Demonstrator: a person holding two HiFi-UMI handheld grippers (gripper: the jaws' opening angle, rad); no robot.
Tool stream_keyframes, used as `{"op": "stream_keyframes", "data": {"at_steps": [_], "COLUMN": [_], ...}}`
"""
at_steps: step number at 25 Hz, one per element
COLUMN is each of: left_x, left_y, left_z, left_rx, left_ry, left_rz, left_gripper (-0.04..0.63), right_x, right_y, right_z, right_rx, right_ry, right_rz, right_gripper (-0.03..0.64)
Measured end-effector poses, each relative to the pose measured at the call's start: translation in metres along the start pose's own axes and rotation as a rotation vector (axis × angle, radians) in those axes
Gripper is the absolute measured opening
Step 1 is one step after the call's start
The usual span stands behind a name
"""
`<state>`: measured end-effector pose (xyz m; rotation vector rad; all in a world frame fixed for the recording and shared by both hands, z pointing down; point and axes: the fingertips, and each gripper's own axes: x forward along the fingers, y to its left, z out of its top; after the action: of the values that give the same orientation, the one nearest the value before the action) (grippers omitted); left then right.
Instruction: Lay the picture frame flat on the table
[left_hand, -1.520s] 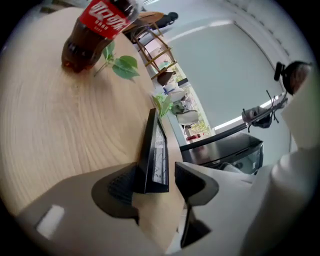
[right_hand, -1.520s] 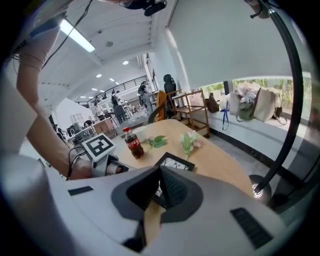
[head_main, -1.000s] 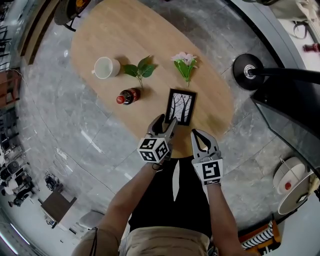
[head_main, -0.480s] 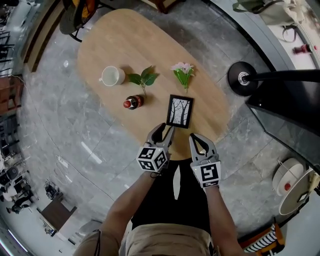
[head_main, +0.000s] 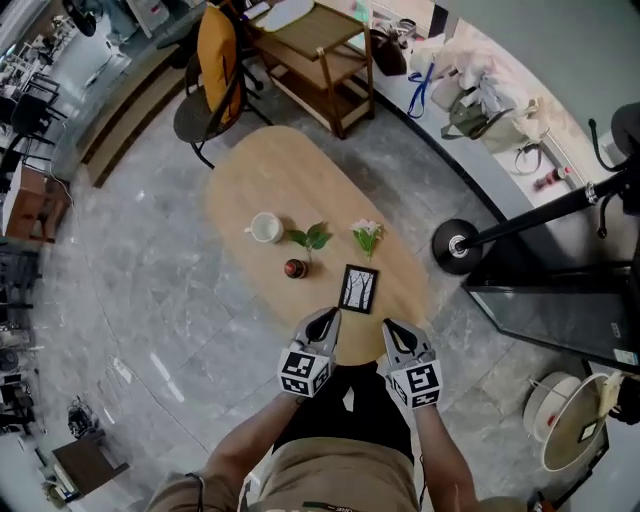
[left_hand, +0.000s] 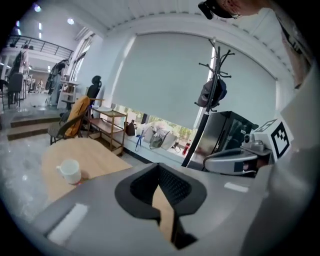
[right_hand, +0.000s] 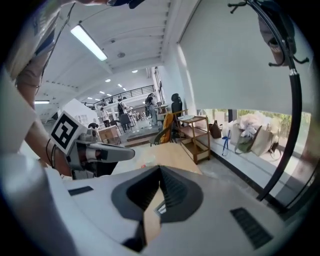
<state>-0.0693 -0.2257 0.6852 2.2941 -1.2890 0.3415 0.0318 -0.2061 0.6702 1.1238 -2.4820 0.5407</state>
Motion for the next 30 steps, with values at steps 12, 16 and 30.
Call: {"op": "stream_keyframes", "data": {"at_steps": [12, 16, 30], "left_x": [-0.074, -0.082, -0.085], "left_y": [-0.023, -0.02, -0.016], "left_z": [0.141, 0.194, 0.266], "left_rx": [0.039, 0.099, 0.166], "left_ry": [-0.237, -0.325, -0.402], "left_rz": [0.073, 0.098, 0.101], "left_gripper": [0.007, 0.006, 0.006], "right_x": [-0.05, -0.059, -0.071], "right_y": [0.026, 0.021, 0.033], "right_z": [0.12, 0.173, 0.269], "right_rx": [-0.141, -0.189, -0.262], "right_ry": [-0.178, -0.288, -0.434], "right_rz": [0.013, -0.006, -0.003], "right_gripper": [0.006, 0.006, 0.006]}}
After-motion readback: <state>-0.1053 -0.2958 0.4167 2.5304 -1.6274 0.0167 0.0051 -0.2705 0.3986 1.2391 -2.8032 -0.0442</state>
